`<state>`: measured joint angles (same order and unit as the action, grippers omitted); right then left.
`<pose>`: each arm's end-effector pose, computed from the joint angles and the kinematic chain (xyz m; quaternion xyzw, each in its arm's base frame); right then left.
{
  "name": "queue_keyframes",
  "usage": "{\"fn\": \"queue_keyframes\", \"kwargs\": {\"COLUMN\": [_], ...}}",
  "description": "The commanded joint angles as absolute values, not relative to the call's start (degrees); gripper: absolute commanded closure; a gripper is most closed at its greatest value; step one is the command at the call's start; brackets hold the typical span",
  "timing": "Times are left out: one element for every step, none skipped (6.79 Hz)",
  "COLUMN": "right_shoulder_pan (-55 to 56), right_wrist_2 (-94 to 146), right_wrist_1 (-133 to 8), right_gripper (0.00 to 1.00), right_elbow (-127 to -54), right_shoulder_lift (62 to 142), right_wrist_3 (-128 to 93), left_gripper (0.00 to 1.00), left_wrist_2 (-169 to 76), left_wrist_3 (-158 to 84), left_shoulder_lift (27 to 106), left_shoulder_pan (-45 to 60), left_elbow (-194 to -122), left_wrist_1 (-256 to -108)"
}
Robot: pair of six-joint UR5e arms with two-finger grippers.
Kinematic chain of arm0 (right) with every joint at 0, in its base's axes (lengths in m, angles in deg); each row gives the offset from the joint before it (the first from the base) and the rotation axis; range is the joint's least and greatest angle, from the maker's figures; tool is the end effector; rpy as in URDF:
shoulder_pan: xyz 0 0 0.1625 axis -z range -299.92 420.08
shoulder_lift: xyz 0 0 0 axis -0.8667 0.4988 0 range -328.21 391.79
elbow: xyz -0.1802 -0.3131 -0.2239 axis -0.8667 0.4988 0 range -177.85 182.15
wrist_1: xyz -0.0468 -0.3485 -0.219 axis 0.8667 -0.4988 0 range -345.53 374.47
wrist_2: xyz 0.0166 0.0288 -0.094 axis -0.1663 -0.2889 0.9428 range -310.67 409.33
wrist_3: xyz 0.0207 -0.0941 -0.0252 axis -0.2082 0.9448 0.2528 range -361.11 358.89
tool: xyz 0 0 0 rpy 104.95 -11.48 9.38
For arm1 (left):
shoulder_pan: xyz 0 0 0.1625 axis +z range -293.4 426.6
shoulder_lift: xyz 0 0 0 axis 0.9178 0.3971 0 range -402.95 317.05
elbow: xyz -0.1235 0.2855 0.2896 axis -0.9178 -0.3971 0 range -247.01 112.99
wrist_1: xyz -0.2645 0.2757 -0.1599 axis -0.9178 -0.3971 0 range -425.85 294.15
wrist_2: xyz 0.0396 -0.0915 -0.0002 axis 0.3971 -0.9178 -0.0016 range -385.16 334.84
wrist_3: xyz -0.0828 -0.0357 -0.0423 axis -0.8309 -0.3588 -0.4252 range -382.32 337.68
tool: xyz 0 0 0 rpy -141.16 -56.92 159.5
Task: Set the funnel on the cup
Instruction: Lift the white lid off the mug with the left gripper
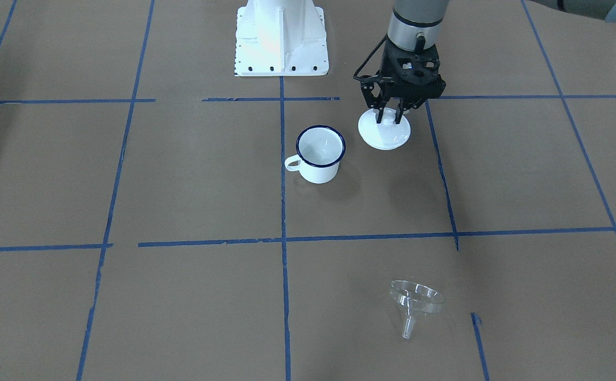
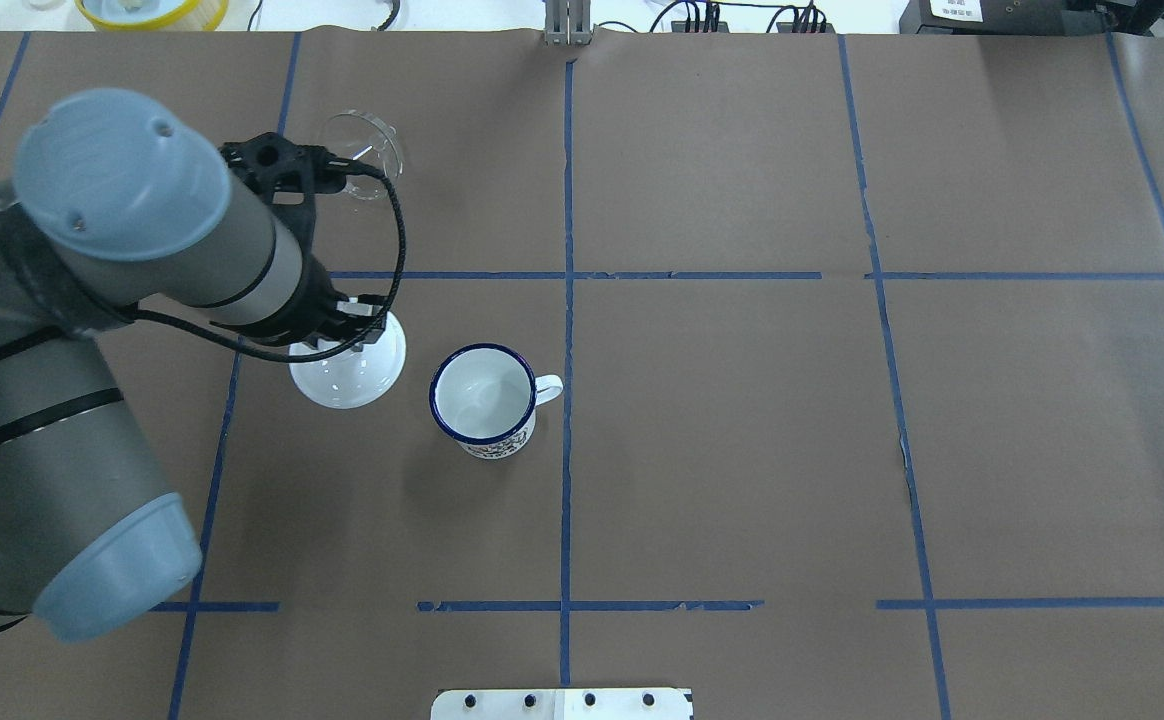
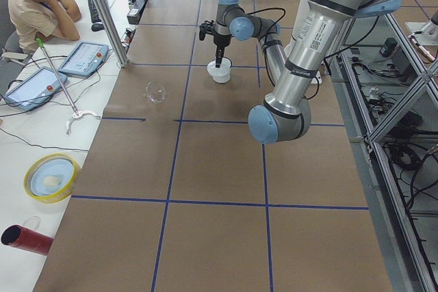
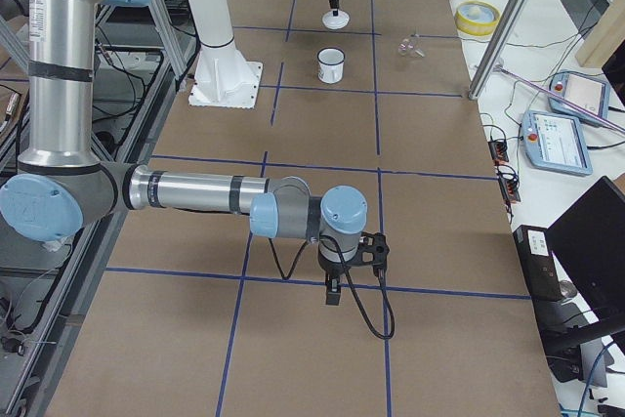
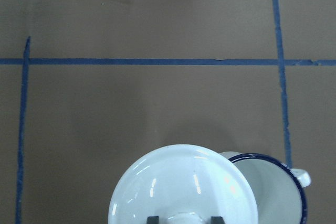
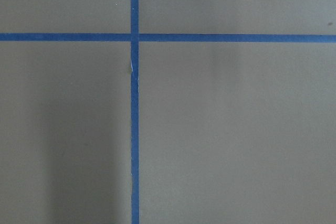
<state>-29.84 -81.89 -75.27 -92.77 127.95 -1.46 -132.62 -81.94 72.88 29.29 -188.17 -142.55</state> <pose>0.0670 -0.4451 0.6701 -0.0093 -0.3520 0.0052 0.9360 0.3641 -0.4074 0.2160 0.0879 0.3840 0.0009 0.9192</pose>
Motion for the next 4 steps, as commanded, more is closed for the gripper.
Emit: {"fn": "queue_keyframes", "kwargs": {"right_shoulder_pan": [-29.8, -29.8, -29.8, -29.8], "right_wrist_2": [-81.9, -81.9, -81.9, -81.9], "right_wrist_1": [-75.3, -75.3, -75.3, -75.3], "right_gripper": [0.00, 0.00, 0.00, 0.00], "right_elbow": [-92.8, -92.8, -92.8, -92.8], "right_shoulder_lift": [127.9, 127.9, 127.9, 127.9], "right_wrist_3": [-1.5, -1.5, -1.5, -1.5], "left_gripper": [1.00, 1.00, 1.00, 1.00], "left_wrist_2": [-132.7, -132.7, -132.8, -132.7], "left_wrist_3": [-82.6, -82.7, -82.7, -82.3], "left_shoulder_lift": [70.1, 70.2, 70.3, 70.3], "left_shoulder_pan": [29.9, 30.0, 30.2, 30.2], "left_elbow": [-180.6, -175.9, -172.5, -171.4], "left_wrist_1": [-151.6, -155.5, -157.9, -158.3]}}
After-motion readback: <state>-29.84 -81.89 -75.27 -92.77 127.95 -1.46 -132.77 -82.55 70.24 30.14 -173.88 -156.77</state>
